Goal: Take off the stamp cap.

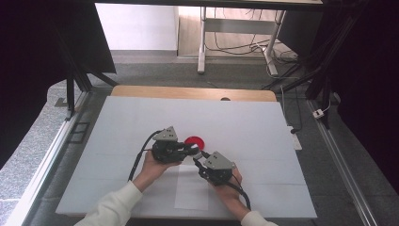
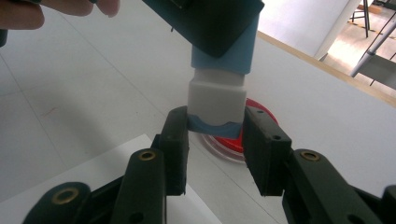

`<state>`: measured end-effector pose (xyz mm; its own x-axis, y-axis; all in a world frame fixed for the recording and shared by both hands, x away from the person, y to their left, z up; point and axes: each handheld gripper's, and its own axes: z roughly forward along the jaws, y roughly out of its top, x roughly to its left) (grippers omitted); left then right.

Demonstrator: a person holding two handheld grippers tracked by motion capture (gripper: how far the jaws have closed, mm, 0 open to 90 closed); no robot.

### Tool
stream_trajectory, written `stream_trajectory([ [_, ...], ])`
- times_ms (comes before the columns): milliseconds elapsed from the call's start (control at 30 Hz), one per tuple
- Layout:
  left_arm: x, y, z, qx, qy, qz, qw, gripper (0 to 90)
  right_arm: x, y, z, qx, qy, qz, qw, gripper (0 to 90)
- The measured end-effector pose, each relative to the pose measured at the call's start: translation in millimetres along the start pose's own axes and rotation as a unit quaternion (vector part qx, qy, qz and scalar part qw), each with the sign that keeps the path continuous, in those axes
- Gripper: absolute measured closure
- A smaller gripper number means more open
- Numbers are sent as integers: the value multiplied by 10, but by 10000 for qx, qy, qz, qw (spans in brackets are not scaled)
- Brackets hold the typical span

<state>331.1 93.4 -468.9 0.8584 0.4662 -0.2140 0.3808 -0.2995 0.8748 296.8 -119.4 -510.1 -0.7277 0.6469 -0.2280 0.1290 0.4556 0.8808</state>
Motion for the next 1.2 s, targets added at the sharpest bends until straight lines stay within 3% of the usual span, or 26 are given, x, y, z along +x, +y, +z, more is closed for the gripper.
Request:
stream_trajectory([
  [933, 7, -11, 3, 27, 57, -3, 10000, 753, 26, -1, 16, 83, -137, -151, 9998, 645],
  [1200, 10, -19, 3, -16, 51, -20, 10000, 753, 29, -8, 13, 56, -145, -36, 9999, 645],
])
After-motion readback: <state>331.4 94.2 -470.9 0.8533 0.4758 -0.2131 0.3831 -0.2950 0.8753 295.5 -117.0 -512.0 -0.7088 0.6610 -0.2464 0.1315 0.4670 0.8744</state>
